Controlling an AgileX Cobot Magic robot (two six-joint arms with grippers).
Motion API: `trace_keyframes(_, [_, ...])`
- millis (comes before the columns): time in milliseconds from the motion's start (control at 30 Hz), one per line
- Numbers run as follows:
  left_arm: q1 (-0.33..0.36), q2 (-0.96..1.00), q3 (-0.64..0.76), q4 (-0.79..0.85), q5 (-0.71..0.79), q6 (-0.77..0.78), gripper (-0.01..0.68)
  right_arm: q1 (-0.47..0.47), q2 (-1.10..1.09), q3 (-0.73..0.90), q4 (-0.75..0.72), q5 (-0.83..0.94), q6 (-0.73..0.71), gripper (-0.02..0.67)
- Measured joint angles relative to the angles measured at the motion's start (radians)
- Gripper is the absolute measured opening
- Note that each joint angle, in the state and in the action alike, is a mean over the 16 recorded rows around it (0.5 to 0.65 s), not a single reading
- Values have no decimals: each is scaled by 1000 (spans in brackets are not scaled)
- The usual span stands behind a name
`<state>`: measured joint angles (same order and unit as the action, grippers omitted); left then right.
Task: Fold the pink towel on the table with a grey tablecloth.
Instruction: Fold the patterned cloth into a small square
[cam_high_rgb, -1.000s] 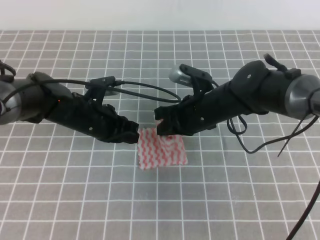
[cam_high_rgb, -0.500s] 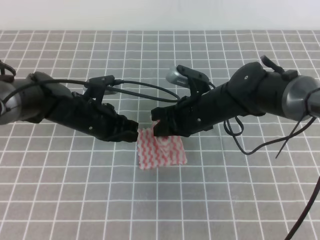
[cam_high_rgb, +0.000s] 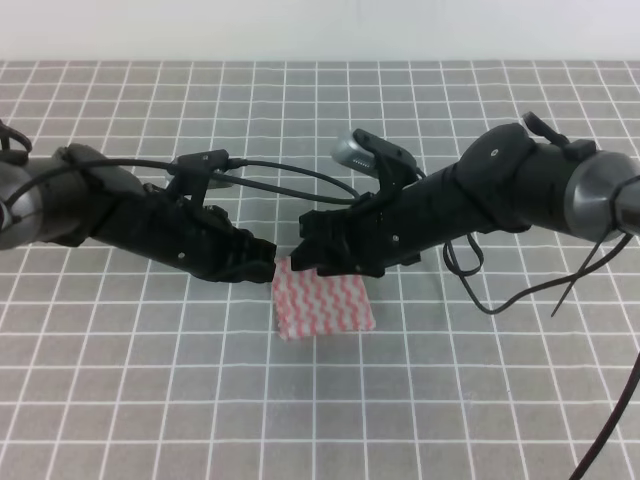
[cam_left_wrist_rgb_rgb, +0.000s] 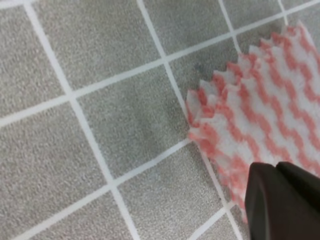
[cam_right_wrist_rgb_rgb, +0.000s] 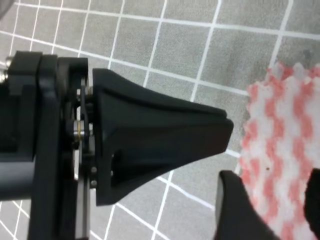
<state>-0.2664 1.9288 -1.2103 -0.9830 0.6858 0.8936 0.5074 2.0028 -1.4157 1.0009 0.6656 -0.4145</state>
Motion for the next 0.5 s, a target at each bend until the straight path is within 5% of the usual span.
trace_keyframes(233, [0, -1, 0, -3, 37, 0, -2, -15, 2, 0, -32, -1, -22, 229])
trace_keyframes(500, [-14, 0, 0, -1, 119, 0, -2, -51, 3, 0, -94, 51, -33, 91])
